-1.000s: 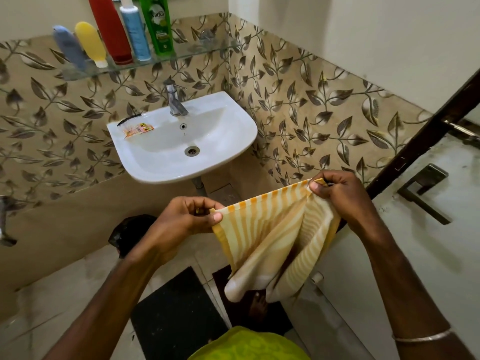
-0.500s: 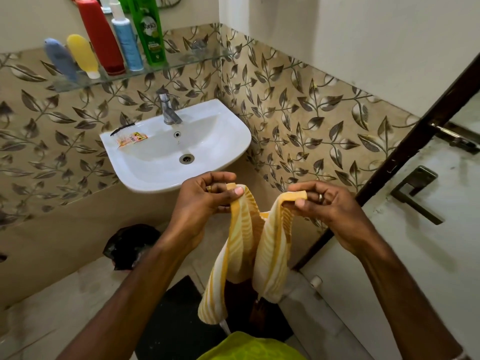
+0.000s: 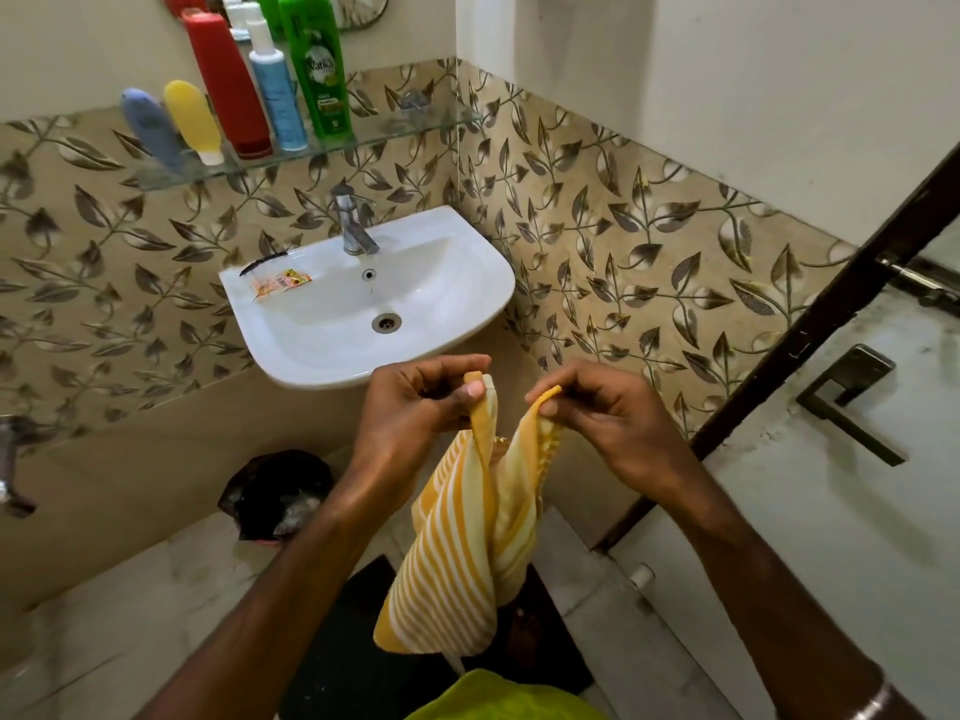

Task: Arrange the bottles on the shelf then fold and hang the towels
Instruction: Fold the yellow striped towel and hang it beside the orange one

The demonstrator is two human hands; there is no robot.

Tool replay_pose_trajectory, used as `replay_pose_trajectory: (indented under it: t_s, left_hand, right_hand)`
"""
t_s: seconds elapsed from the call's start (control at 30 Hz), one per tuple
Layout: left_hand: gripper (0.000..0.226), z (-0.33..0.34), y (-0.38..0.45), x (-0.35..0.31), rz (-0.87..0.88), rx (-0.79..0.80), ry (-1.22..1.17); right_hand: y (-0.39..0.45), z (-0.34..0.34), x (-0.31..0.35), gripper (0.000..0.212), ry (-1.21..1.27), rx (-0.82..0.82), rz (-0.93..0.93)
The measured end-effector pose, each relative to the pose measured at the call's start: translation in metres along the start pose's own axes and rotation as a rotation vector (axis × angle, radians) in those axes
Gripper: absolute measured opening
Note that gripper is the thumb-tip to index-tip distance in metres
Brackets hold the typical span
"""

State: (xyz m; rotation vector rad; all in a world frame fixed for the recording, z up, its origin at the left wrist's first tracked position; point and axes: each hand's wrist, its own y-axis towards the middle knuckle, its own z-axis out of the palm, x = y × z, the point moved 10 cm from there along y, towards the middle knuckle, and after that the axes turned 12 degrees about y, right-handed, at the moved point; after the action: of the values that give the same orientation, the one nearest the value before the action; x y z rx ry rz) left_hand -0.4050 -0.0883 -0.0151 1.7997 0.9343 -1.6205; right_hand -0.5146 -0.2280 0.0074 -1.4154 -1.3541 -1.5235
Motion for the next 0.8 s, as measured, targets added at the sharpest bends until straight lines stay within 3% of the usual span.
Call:
replay_pose_trajectory:
  t_s: [0.17,0.37,0.57,0.67,0.8]
  left_hand:
    - [0.027,-0.002,-0.012,-0.01,0.025,-0.034,0.014]
    - [0.021,-0.011,-0.022,-0.019,0.085,-0.058,-0.004]
    - [0.018,-0.006,-0.027,-0.027,0.162,0.006,0.123]
    - [0.032,-0.005,-0.029,-0.028,0.173,0.02,0.203]
    - [0.024,-0.008,-0.027,-0.026,0.143,0.008,0.191]
  right_hand:
    - [0.012,0.019,-0.001,0.021,0.118,-0.074,0.012]
    - [0.016,0.027,-0.001,0.028,0.128,-0.049,0.05]
    - [0.017,0.022,0.003,0.036,-0.056,-0.091,0.044]
    - [0.016,0.021,0.004,0.043,-0.131,-0.109,0.064]
    - [0.015,0.033,-0.008,0.036,-0.049,0.035,0.165]
